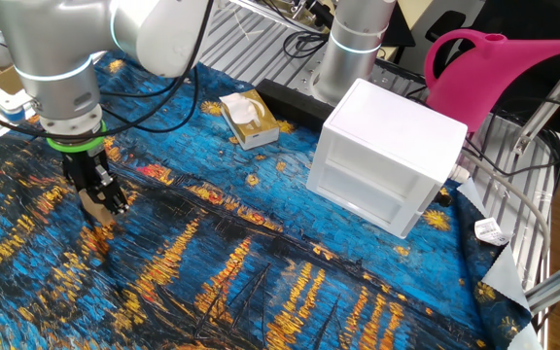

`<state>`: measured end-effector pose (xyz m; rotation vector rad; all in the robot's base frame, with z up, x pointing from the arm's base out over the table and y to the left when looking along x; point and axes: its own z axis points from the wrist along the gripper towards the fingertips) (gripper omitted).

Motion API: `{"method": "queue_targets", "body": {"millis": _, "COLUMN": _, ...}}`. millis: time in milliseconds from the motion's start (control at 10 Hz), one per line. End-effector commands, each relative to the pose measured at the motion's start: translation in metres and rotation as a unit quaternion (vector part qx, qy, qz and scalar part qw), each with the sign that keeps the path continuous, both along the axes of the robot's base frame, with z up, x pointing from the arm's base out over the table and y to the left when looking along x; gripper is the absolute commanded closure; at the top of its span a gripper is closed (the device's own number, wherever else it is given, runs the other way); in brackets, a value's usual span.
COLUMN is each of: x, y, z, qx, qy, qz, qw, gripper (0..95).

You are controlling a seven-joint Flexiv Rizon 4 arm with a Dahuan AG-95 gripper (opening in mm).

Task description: Pick up the small block on the left and move it to the right

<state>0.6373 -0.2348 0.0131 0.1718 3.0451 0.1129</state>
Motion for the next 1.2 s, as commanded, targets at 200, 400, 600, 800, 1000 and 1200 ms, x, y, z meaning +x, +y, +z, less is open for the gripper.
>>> {"method": "queue_targets", "body": {"millis": 200, "x": -0.0006, "y": -0.0002, "z": -0.0007, "qx": 0.003, "qy": 0.000, "qz": 0.001, "qw": 1.0000, "gripper": 19.0}}
{"method": "queue_targets", "body": {"millis": 400, "x": -0.0007, "y": -0.0002, "z": -0.0010, "qx": 0.005, "qy": 0.000, "qz": 0.004, "qw": 1.0000, "gripper": 38.0}}
{"method": "queue_targets", "body": {"millis": 600, "x": -0.0007, "y": -0.0003, "z": -0.0014, "qx": 0.005, "qy": 0.000, "qz": 0.006, "qw": 1.0000, "gripper": 38.0}}
{"method": "queue_targets", "body": {"millis": 800, "x": -0.0008, "y": -0.0004, "z": -0.0020, "qx": 0.006, "qy": 0.000, "qz": 0.008, "qw": 1.0000, "gripper": 57.0}}
{"method": "queue_targets", "body": {"millis": 1000, "x": -0.0008, "y": -0.0004, "z": -0.0020, "qx": 0.005, "qy": -0.001, "qz": 0.015, "qw": 0.9999, "gripper": 76.0}}
{"method": "queue_targets", "body": {"millis": 1200, "x": -0.0009, "y": -0.0004, "z": -0.0020, "qx": 0.004, "qy": 0.000, "qz": 0.019, "qw": 0.9998, "gripper": 95.0}}
